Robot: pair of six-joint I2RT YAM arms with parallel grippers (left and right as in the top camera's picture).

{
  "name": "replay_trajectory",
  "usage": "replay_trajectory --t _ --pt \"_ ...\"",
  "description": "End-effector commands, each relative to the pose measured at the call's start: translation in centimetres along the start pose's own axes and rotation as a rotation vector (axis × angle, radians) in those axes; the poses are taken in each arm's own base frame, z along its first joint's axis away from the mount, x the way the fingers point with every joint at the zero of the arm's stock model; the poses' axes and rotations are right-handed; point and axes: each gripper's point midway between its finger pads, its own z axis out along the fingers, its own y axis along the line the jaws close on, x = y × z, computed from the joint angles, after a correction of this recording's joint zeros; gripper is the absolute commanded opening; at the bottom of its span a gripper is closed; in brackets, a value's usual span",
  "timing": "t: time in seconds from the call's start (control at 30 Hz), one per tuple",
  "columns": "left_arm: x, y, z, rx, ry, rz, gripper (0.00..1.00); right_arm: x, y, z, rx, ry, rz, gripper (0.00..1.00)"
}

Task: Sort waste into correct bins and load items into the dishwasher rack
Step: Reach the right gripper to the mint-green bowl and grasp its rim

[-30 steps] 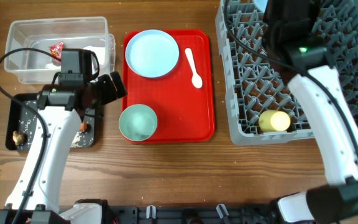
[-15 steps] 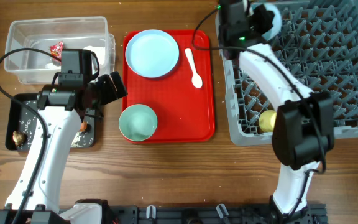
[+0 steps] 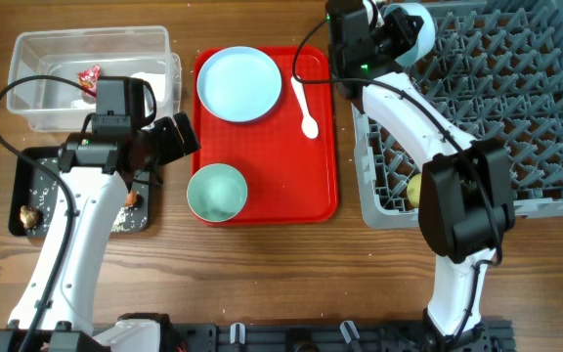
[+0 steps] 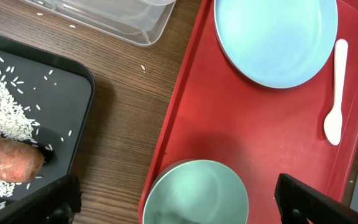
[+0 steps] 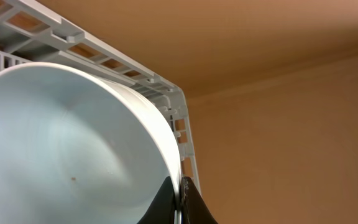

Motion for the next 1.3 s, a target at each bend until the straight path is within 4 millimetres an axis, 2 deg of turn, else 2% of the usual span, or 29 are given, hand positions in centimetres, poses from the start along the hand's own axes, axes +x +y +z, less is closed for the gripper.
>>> replay_trajectory --t 0.0,0.17,0.27,0.3,0.33,0.4,0.43,0.47,0.57,0.7,0.73,0.77,0.8,0.93,0.97,1.03,1.1,1.17,1.2,1.27 --pt "-0.7 0.0 -0.6 0.001 -0.029 -0.010 1.00 0.8 1.2 0.4 0.014 0.031 -0.026 0.04" --pt "-0.7 0.0 -0.6 0.001 -0.029 -0.010 1.00 1.5 3.7 0.0 -0.060 0.018 -0.068 0.04" --pt "-0.7 0.0 -0.6 0.001 -0.029 -0.009 1.00 0.8 4.7 -1.2 -0.093 -0.014 -0.077 0.05" --pt "-0.7 0.0 -0.6 0.001 -0.029 -0.010 1.00 0.6 4.9 -1.6 -0.096 -0.022 -0.079 0.08" --pt "-0.7 0.0 -0.6 0.001 -0.029 -0.010 1.00 0.4 5.1 -2.1 -0.099 -0.032 -0.082 0.16" --pt "-0.7 0.0 -0.6 0.001 -0.029 -0.010 1.00 0.0 5.4 -2.9 -0.105 -0.049 -0.088 0.52" --pt "-0.7 0.0 -0.6 0.001 -0.029 -0.009 1.00 -0.3 5.6 -3.4 -0.108 -0.058 -0.091 0.63" --pt "-0.7 0.0 -0.6 0.001 -0.029 -0.009 1.00 -0.5 5.8 -3.9 -0.111 -0.068 -0.096 0.70" --pt "-0.7 0.0 -0.6 0.001 -0.029 -0.009 1.00 -1.1 6.3 -5.3 -0.118 -0.098 -0.132 0.83" --pt "-0.7 0.0 -0.6 0.001 -0.029 -0.009 1.00 -1.9 6.7 -6.8 -0.127 -0.130 -0.135 0.86" --pt "-0.7 0.0 -0.6 0.001 -0.029 -0.010 1.00 -2.4 6.3 -7.5 -0.126 -0.150 -0.109 0.88" --pt "-0.7 0.0 -0.6 0.001 -0.029 -0.009 1.00 -3.6 4.1 -8.3 -0.116 -0.184 -0.022 0.89" --pt "-0.7 0.0 -0.6 0.001 -0.029 -0.009 1.00 -4.1 3.2 -8.6 -0.121 -0.200 0.007 0.89" --pt "-0.7 0.0 -0.6 0.001 -0.029 -0.009 1.00 -4.7 1.3 -10.4 -0.213 -0.258 0.090 0.89" --pt "-0.7 0.0 -0.6 0.001 -0.029 -0.009 1.00 -4.6 1.8 -11.3 -0.285 -0.274 0.103 0.89" --pt "-0.7 0.0 -0.6 0.001 -0.029 -0.009 1.00 -3.8 4.9 -14.1 -0.545 -0.292 0.118 0.88" --pt "-0.7 0.0 -0.6 0.001 -0.029 -0.010 1.00 -2.3 8.8 -18.3 -0.898 -0.271 0.122 0.89" --pt "-0.7 0.0 -0.6 0.001 -0.029 -0.010 1.00 -0.4 12.1 -24.1 -1.304 -0.194 0.135 0.88" --pt "-0.7 0.0 -0.6 0.001 -0.029 -0.009 1.00 0.4 12.8 -26.7 -1.467 -0.139 0.153 0.88" --pt "-0.7 0.0 -0.6 0.001 -0.029 -0.010 1.00 1.1 13.1 -30.0 -1.670 -0.008 0.237 0.88"
